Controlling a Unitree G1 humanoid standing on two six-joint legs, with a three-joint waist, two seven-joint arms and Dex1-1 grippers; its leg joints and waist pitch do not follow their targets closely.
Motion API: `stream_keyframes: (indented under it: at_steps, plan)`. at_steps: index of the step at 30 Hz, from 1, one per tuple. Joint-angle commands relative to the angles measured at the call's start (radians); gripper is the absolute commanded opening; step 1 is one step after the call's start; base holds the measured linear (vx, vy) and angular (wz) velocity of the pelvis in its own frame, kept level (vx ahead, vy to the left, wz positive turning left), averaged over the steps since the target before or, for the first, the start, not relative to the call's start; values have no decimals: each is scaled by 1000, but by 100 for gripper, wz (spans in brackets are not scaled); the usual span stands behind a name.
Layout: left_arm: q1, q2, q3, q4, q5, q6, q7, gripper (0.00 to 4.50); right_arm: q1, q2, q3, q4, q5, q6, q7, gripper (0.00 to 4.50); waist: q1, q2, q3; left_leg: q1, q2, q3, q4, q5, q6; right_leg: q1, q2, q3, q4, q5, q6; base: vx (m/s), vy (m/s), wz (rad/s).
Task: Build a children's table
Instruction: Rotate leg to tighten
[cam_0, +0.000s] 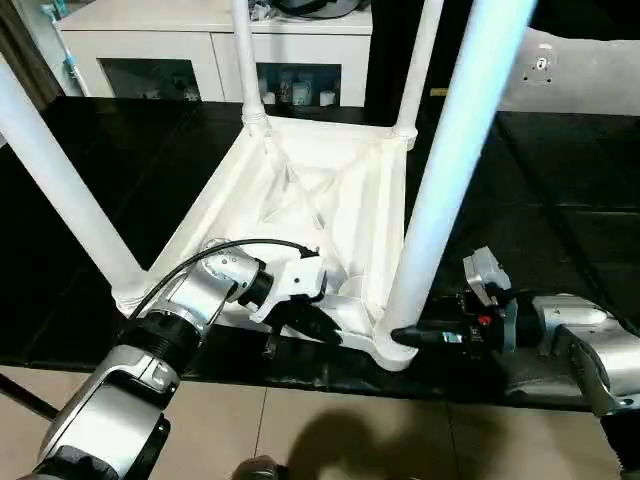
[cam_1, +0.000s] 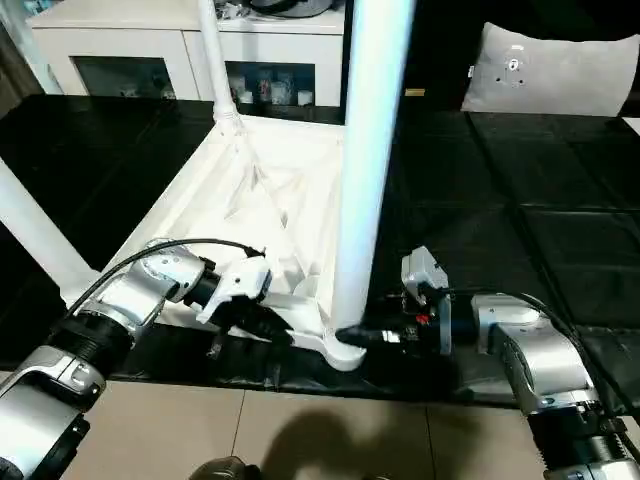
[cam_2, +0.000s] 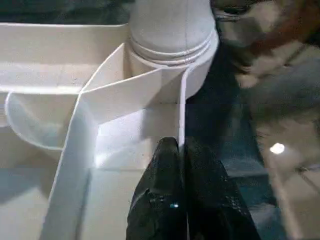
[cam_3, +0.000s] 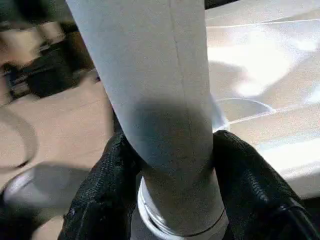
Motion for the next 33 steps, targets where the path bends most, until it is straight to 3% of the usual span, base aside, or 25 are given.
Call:
stream_keyframes:
  at_steps: [1,3,4,8,9,12,15,21,22,26,28,33]
  plan:
    - [-45,-132,16,1,-11,68,159,0,-45,113,-13,19,-70,25,-271,195,-10,-11,-65,21,58,-25,-77,-283,20,44,-74,47,-94,-454,-139,0,0,0]
    - [-63,-179,32,32,4,101,264,0,-68,160,-27,39,-109,52,-391,194,-32,-16,-63,22,52,-30,-78,-321,-8,46,-73,38,-101,-510,-120,0,0,0]
    - [-69,-192,37,39,6,115,293,0,-74,173,-31,42,-120,64,-426,194,-52,-18,-67,14,47,-34,-78,-308,-7,54,-74,34,-104,-509,-103,0,0,0]
    - [-106,-256,52,87,27,140,435,0,-106,248,-66,57,-146,147,-610,194,-74,-16,-76,8,43,-25,-70,-235,43,55,-68,40,-96,-357,-153,0,0,0]
    - [-115,-271,59,97,25,142,464,0,-107,257,-63,57,-145,131,-613,228,-75,-18,-75,8,41,-22,-68,-226,51,55,-67,41,-98,-349,-154,0,0,0]
    - [-128,-298,68,105,32,138,498,0,-101,277,-64,50,-155,96,-625,264,-64,-15,-75,8,43,-19,-67,-192,78,56,-67,40,-99,-338,-153,0,0,0]
    - [-124,-297,65,100,49,130,483,0,-94,281,-81,39,-158,84,-634,296,-64,-14,-75,11,49,-22,-71,-202,78,55,-66,40,-96,-317,-161,0,0,0]
    - [-99,-238,38,77,43,63,391,0,-80,206,-100,36,-136,52,-555,349,-60,-12,-76,11,52,-22,-72,-210,85,60,-69,43,-91,-269,-180,0,0,0]
    - [-94,-225,33,73,41,52,369,0,-76,187,-102,35,-128,46,-524,355,-56,-7,-77,15,53,-20,-70,-210,87,56,-70,44,-91,-260,-188,0,0,0]
    - [-67,-150,-2,53,49,-34,229,0,-42,63,-78,23,-112,12,-321,393,-28,-7,-76,18,60,-19,-71,-209,92,57,-71,46,-89,-255,-187,0,0,0]
    - [-54,-120,-15,41,42,-61,162,0,-30,24,-78,8,-78,7,-231,417,-20,-7,-75,14,60,-19,-71,-214,90,60,-73,45,-85,-263,-185,0,0,0]
    - [-40,-85,-25,19,17,-79,67,0,-17,-39,-45,-10,-74,-39,-115,437,-12,-7,-76,17,63,-18,-71,-221,86,55,-74,45,-87,-286,-186,0,0,0]
